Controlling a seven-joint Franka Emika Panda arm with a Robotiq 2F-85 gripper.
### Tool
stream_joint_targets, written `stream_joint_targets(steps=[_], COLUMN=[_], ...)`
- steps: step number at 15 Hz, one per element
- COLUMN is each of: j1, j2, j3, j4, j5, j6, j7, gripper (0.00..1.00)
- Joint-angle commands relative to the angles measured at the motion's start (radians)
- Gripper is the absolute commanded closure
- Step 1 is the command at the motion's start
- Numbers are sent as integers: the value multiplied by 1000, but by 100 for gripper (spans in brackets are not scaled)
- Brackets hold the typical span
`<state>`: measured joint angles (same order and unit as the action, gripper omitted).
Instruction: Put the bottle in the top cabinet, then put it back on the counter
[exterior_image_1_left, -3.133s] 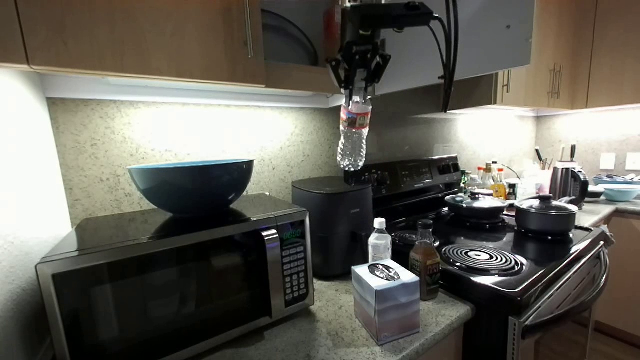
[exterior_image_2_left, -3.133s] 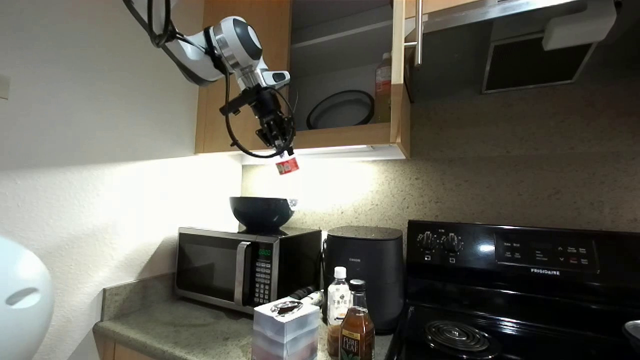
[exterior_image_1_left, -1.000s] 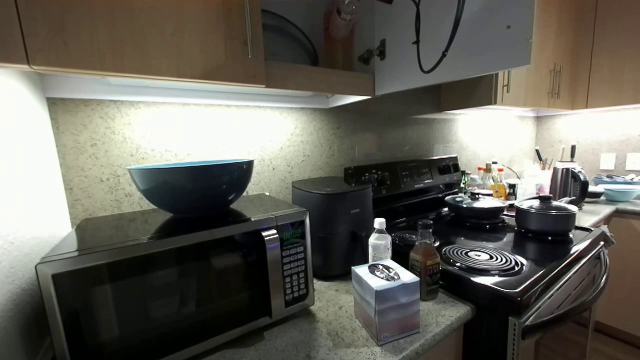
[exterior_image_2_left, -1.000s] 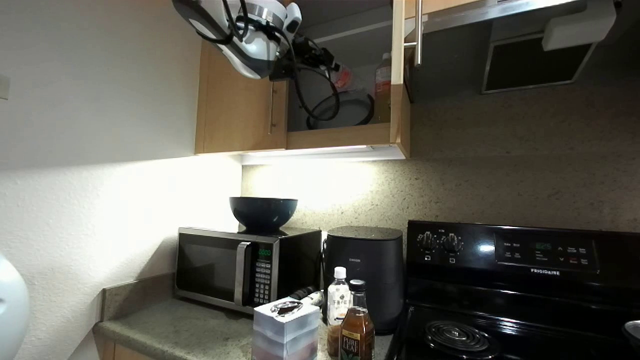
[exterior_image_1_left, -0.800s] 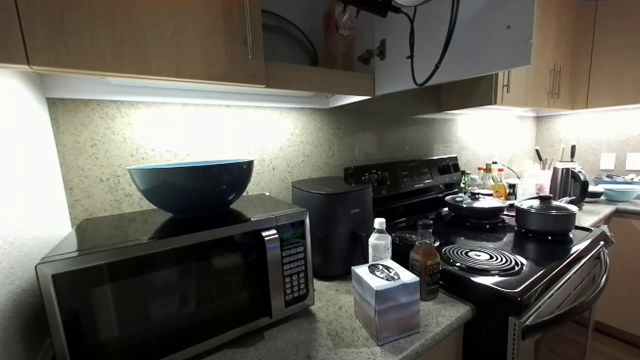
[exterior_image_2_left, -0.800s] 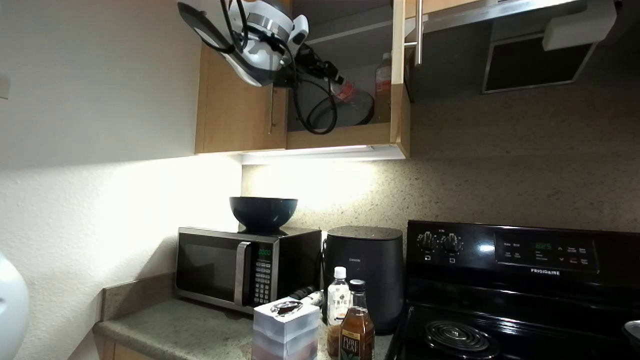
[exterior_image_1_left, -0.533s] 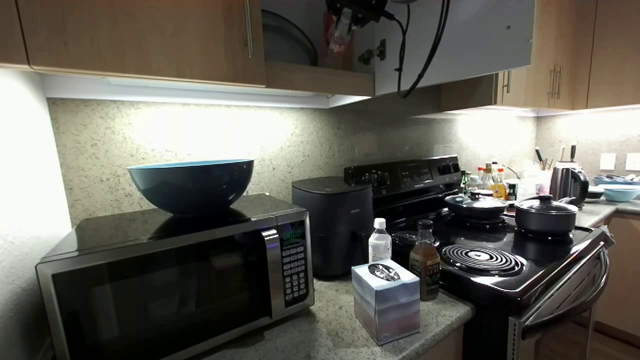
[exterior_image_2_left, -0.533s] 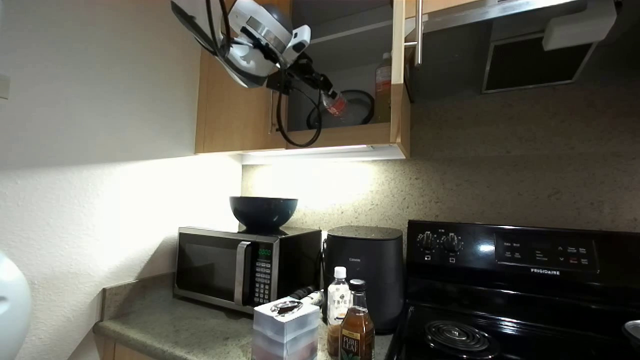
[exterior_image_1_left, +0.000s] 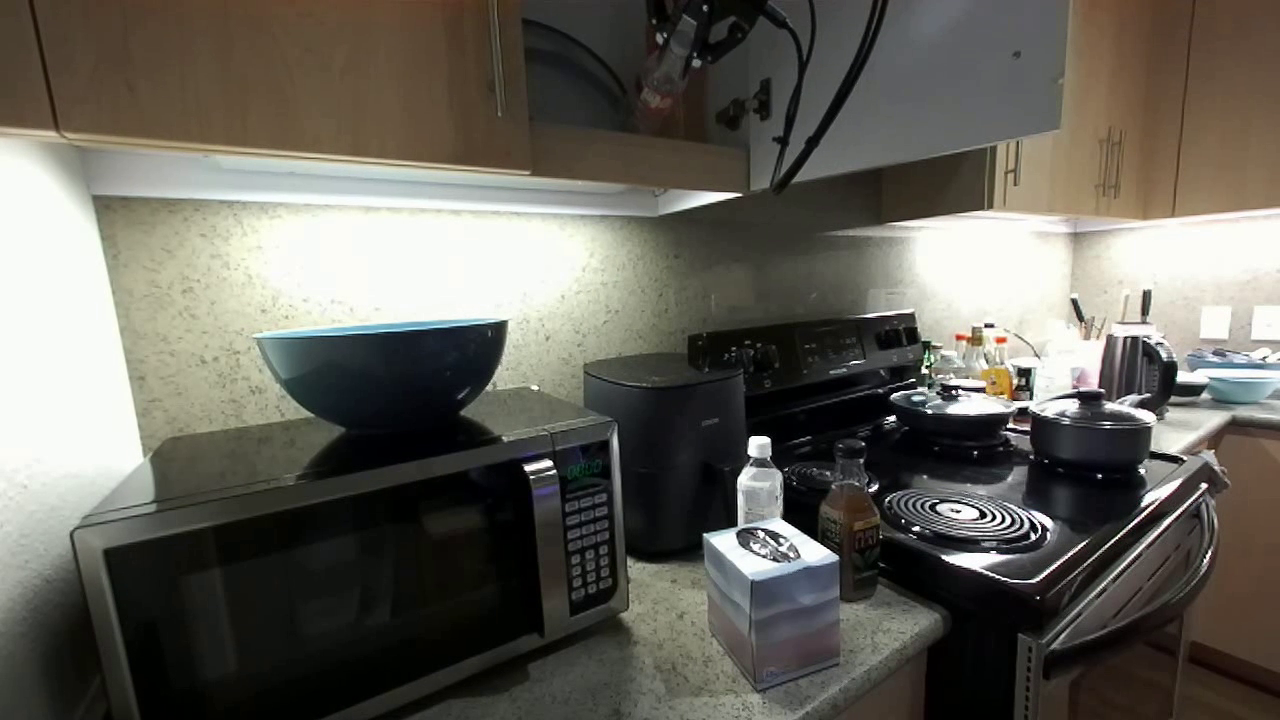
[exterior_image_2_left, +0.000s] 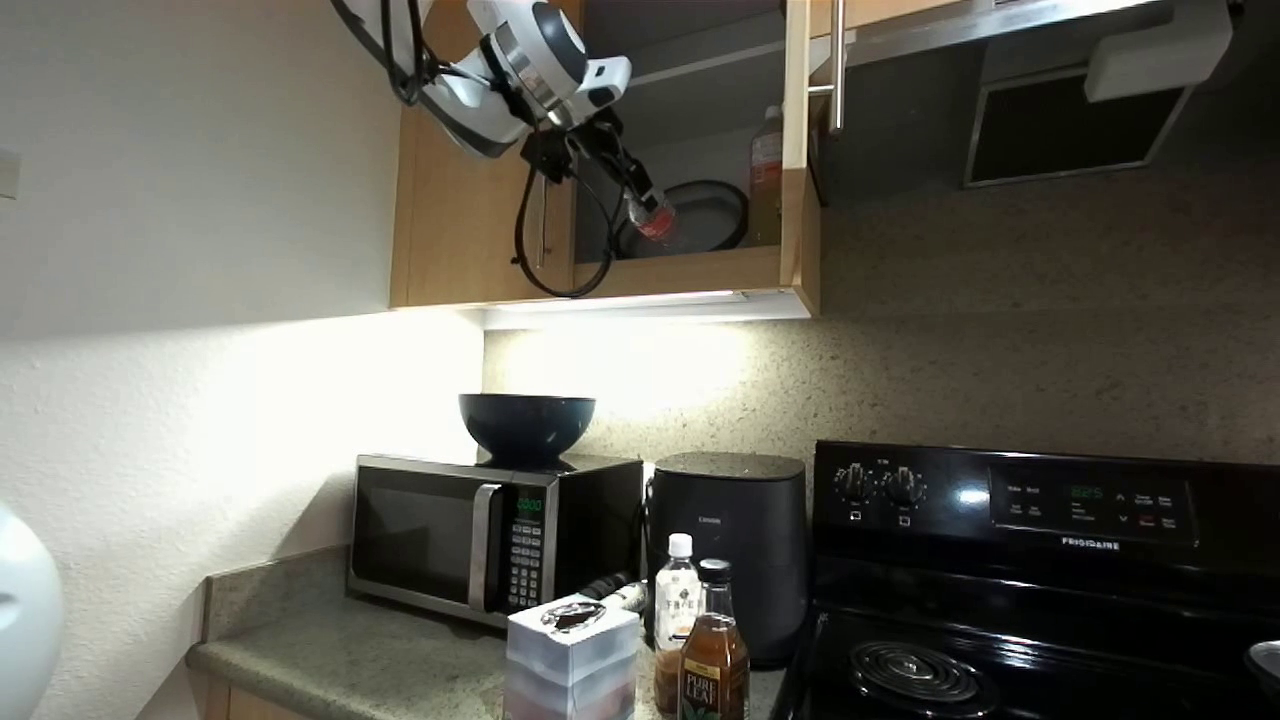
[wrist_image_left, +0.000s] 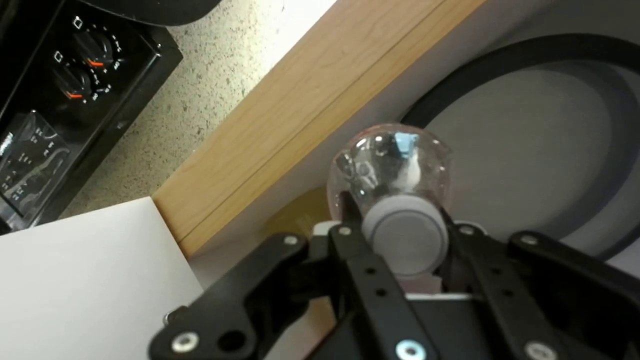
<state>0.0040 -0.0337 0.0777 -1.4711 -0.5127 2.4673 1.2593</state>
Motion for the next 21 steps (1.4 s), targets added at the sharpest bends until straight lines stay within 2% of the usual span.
stream_joint_targets(steps=[1, 4, 8, 9, 14, 18, 21], j1=[-3, -8, 3, 22, 10, 17, 26], j2=[-13, 30, 107, 130, 184, 169, 131], j3=[-2, -2, -2, -20, -11, -9, 8], j4=[-32, -4, 44, 67, 131, 158, 175], j5=[2, -105, -109, -101, -119, -162, -189], j6=[-73, -143, -211, -226, -213, -198, -136], j7=[-6, 47, 15, 6, 7, 1, -101], gripper=[89, 89, 89, 89, 89, 89, 89])
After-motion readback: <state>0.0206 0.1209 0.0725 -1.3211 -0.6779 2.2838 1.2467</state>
